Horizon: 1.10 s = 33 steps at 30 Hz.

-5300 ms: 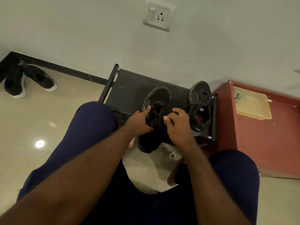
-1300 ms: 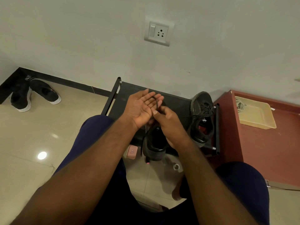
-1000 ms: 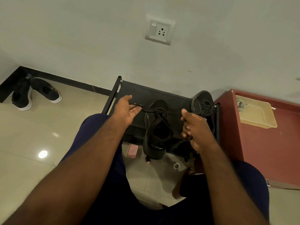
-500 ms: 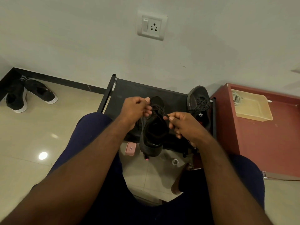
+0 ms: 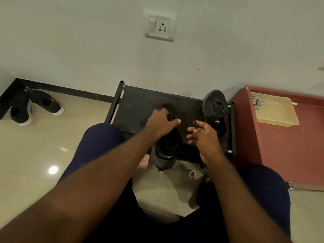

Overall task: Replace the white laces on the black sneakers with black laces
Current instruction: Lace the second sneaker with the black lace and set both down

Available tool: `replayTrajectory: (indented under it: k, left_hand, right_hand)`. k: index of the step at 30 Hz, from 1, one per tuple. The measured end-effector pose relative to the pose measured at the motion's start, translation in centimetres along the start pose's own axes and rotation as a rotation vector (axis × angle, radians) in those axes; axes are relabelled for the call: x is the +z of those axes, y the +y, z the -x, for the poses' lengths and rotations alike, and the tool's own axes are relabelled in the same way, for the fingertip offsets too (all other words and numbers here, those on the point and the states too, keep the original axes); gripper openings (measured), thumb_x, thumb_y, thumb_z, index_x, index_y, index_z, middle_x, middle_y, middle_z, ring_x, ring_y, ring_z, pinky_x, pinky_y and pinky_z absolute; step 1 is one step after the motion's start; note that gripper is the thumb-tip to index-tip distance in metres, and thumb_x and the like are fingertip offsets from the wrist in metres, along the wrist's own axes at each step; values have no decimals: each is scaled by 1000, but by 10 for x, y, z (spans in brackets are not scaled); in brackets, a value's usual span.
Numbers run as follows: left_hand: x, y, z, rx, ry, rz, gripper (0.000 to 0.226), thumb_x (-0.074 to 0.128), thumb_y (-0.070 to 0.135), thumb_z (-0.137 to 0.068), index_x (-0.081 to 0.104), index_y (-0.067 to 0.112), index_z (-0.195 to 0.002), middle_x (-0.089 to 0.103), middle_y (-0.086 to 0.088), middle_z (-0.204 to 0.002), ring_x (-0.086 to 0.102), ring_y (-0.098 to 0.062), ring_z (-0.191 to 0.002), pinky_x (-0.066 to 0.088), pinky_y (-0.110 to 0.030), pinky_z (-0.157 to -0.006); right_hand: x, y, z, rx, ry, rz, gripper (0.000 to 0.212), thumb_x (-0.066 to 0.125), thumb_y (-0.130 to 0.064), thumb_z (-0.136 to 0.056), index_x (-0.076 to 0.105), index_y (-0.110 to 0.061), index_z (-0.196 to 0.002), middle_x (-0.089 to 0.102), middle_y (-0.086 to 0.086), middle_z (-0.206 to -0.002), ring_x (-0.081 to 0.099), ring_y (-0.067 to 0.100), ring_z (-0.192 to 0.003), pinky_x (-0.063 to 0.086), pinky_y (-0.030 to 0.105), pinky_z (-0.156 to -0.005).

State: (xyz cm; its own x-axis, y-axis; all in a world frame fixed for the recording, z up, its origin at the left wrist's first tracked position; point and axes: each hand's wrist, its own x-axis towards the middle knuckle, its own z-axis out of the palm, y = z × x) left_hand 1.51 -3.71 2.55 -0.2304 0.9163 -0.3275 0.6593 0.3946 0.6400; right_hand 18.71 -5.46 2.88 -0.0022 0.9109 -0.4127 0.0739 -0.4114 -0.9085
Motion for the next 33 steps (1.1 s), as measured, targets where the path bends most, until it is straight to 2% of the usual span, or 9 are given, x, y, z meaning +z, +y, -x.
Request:
replayTrajectory:
  k: [2, 6, 12, 16, 19, 21, 25, 28, 33]
  left_hand:
    - [21, -1, 6, -87, -29, -117, 62, 62, 64, -80, 59, 16, -120, 56, -13, -123, 59, -31, -108, 52, -44, -91]
    - [31, 7, 3, -206, -68, -134, 70, 62, 58, -80, 48, 18, -135, 44, -16, -136, 51, -37, -120, 48, -46, -97]
    - [28, -5, 12, -171, -104, 45, 47, 70, 35, -80, 54, 17, -120, 41, -12, -129, 51, -33, -113, 50, -46, -96]
    - [31, -20, 26, -85, -70, 69, 33, 71, 26, -80, 53, 16, -106, 44, -10, -122, 52, -29, -110, 49, -40, -95]
    - [39, -28, 33, -11, -92, 46, 59, 67, 23, -81, 45, 23, -136, 35, -13, -142, 41, -35, -128, 42, -47, -106]
    - [44, -30, 35, 11, -97, 32, 70, 63, 20, -82, 37, 34, -146, 23, -14, -153, 29, -39, -138, 36, -54, -111]
    - [45, -28, 40, 25, -110, 8, 65, 60, 15, -87, 42, 40, -144, 8, -12, -160, 11, -39, -146, 25, -59, -116]
    - [43, -25, 43, 4, -143, 14, 63, 59, 12, -90, 43, 41, -143, -4, -10, -163, -1, -34, -149, 18, -58, -119]
    - [41, -24, 45, 19, -149, 18, 62, 62, 10, -89, 46, 42, -140, -7, -10, -163, -3, -34, -150, 17, -58, -119]
  right_hand:
    - [5, 10, -2, 22, -30, 59, 26, 50, -2, -101, 53, -11, -126, 69, 9, -105, 68, 15, -81, 59, 27, -70]
    - [6, 26, -5, -19, 43, 201, 8, 57, -17, -101, 63, -12, -104, 75, 6, -98, 73, 17, -92, 59, 44, -90]
    - [14, 35, -5, -74, -5, 349, 14, 57, -27, -100, 60, -16, -93, 67, 13, -94, 64, 34, -94, 54, 58, -85]
    - [25, 43, -3, -27, -16, 296, 14, 57, -26, -100, 63, -14, -95, 70, 10, -96, 67, 29, -96, 54, 56, -88]
    - [24, 43, 2, 18, 20, 206, 13, 59, -21, -99, 67, -12, -92, 73, 10, -96, 69, 26, -95, 56, 51, -89]
    - [21, 42, 4, 34, 32, 131, 13, 62, -18, -98, 70, -8, -95, 72, 10, -92, 67, 20, -86, 56, 43, -81]
    - [12, 38, -1, 46, 103, -26, 4, 65, -12, -97, 68, -11, -95, 61, 2, -77, 52, 9, -63, 46, 23, -54]
    - [8, 35, -7, 89, 90, -163, 6, 62, -3, -97, 64, -7, -101, 61, 4, -82, 58, 12, -68, 54, 24, -60]
    - [8, 31, -15, 148, 52, -326, 8, 60, 4, -96, 61, -4, -98, 66, 11, -89, 69, 21, -81, 60, 29, -74]
